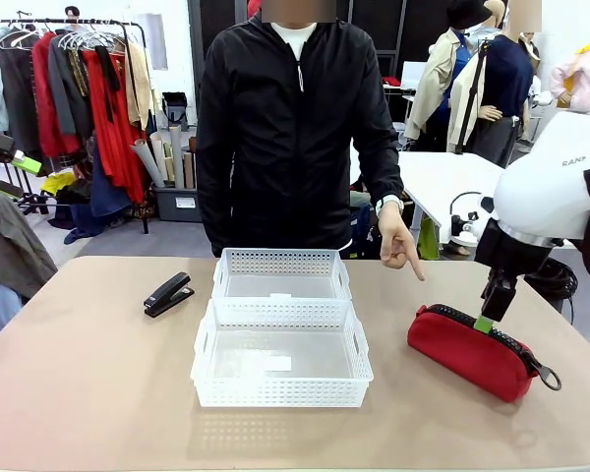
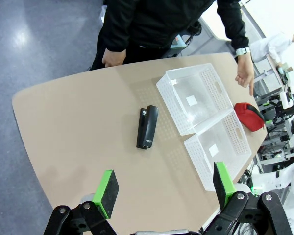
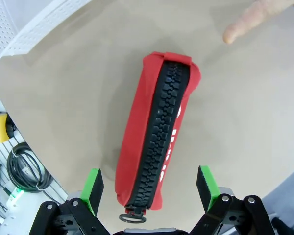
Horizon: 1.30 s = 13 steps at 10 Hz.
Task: Distribute items into two baskets.
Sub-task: Pick up the Pencil pouch that the person points to.
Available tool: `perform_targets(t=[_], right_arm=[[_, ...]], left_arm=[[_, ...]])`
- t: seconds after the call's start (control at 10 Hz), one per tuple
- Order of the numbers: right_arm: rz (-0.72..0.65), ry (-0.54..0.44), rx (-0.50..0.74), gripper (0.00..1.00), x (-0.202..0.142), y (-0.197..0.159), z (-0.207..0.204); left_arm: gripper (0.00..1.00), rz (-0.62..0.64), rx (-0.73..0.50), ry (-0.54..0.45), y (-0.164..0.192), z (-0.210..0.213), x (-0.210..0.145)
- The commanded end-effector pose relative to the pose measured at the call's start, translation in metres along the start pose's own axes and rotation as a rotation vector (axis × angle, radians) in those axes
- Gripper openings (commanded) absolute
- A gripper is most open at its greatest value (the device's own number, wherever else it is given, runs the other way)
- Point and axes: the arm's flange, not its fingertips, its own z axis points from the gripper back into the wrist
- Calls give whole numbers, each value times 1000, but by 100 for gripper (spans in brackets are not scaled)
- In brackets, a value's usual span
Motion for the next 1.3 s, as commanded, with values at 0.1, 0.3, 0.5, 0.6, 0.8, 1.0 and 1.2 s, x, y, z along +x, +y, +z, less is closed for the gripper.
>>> perform_targets(t=[0.1, 0.3, 0.5, 0.6, 0.8, 1.0, 1.2], right_arm=[[-4, 21, -7, 100, 7, -7, -14], [-5, 25, 2, 100, 4, -8, -24], [10, 24, 19, 100, 2, -9, -35], [11, 29, 27, 100, 1, -11, -41], [20, 28, 38, 100, -1, -13, -51], [21, 40, 52, 100, -2, -15, -63], [20, 36, 64, 100, -5, -16, -68]], left_arm=[[100, 2, -6, -9, 0, 1, 0], [100, 2, -6, -9, 0, 1, 0], [100, 2, -6, -9, 0, 1, 0], [100, 2, -6, -9, 0, 1, 0], [100, 2, -6, -9, 0, 1, 0], [100, 2, -6, -9, 0, 1, 0], [100, 2, -6, -9, 0, 1, 0]])
